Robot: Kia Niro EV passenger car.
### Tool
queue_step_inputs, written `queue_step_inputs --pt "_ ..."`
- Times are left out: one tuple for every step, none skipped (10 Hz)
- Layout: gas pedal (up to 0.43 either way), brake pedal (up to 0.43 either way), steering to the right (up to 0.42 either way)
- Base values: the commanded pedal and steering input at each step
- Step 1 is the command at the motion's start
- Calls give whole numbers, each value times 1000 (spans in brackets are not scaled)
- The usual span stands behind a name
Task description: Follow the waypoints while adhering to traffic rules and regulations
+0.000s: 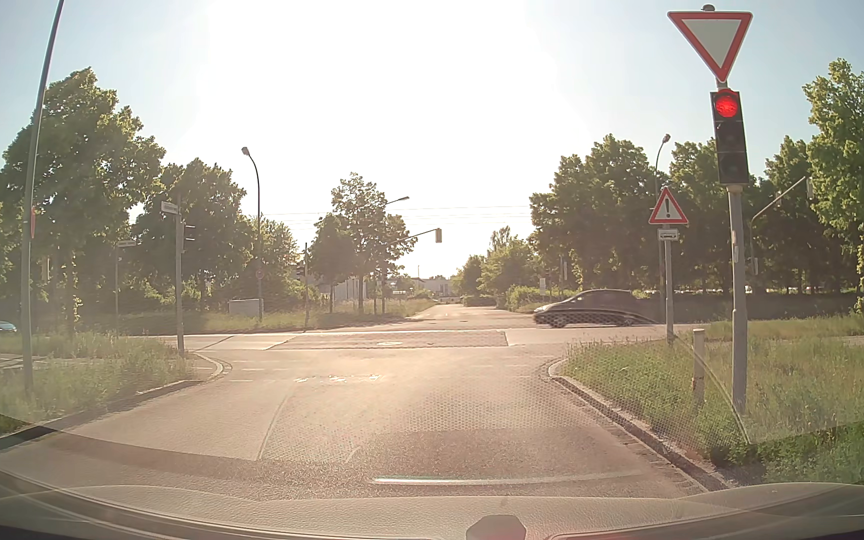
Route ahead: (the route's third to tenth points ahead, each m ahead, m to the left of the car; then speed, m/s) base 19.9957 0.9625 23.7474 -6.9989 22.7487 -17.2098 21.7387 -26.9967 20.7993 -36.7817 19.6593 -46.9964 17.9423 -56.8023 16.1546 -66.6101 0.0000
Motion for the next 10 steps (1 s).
queue_step_inputs --pt "0 280 -16" --pt "0 280 -16" --pt "0 287 -16" --pt "0 280 -16" --pt "0 287 -16" --pt "0 280 -16" --pt "0 280 -16" --pt "0 287 -16" --pt "0 280 -16" --pt "0 280 -16"
